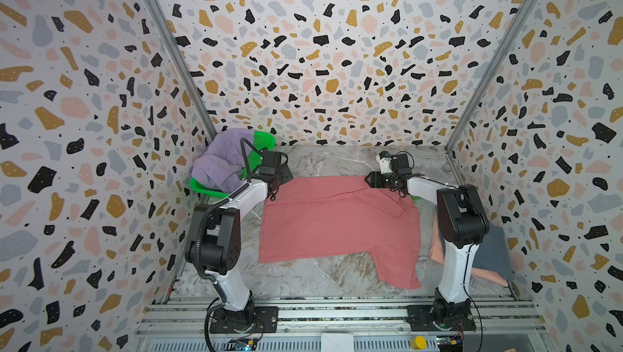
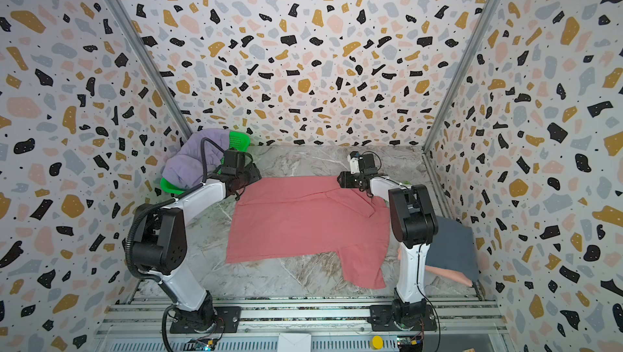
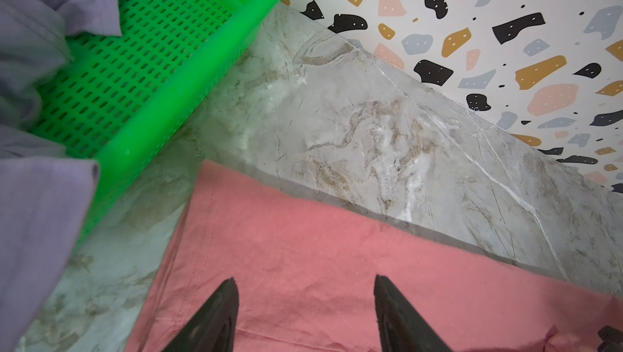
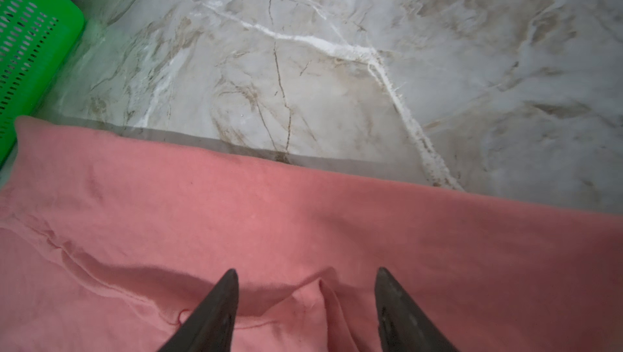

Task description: Fold and stack the t-shirts

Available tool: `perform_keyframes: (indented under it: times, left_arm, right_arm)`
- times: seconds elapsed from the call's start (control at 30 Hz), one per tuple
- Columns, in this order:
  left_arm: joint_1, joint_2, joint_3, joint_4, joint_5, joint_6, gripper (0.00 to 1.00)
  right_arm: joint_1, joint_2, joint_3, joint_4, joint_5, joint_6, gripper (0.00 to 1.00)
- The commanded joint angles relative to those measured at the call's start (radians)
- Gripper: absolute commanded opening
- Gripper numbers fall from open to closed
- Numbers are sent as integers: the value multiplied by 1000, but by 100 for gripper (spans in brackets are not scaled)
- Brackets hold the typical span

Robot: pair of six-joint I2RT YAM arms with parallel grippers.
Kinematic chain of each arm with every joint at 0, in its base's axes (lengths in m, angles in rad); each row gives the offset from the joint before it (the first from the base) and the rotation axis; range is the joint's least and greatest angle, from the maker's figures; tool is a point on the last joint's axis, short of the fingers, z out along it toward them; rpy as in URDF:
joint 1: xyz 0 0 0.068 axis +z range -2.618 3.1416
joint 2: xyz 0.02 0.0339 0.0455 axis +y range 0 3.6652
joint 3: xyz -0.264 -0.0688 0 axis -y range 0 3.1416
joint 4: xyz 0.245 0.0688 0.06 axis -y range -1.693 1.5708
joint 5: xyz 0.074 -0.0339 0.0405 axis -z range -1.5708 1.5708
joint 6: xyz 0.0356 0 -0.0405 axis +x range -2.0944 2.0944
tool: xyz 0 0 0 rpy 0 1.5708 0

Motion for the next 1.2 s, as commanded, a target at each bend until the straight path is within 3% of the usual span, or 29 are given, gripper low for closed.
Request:
perform_keyframes:
  times: [0.0,0.17,0.2,0.27,0.37,0.53,0.8,0.87,0.93,1.03,1.07,1.17]
  left_arm:
    - [3,-35,14,-10,-25,5,64]
    - [3,-27,26,-14,-25,6,65]
    - [2,-25,28,-15,-23,8,65]
    - [3,-21,33,-23,-19,11,65]
    - [1,-21,36,-35,-19,21,65]
    - [3,-40,17,-37,-33,17,65]
    - [5,-81,-11,-68,-11,67,65]
    - [5,-99,-19,-85,-16,88,65]
    - [7,-129,-35,-97,-30,107,65]
    - [18,-175,-67,-101,-34,123,66]
    - [23,-186,-78,-100,-33,129,66]
    - [32,-209,-99,-98,-25,139,67]
  right_arm:
    - [18,-76,-43,-34,-8,-9,60]
    - [30,-72,-86,-16,36,-8,57]
    - [32,-70,-88,-1,43,-14,52]
    - [34,-63,-67,-5,63,-21,31]
    - [34,-73,-60,-7,53,-22,13]
    - [56,-133,-82,-49,21,-36,0]
    - [177,-331,-189,-157,8,-23,0]
    - [218,-369,-226,-202,33,-4,13]
    - [255,-431,-268,-220,54,7,17]
    - [274,-537,-306,-219,101,39,40]
    - [275,-566,-312,-208,127,47,52]
    - [270,-598,-308,-185,227,48,56]
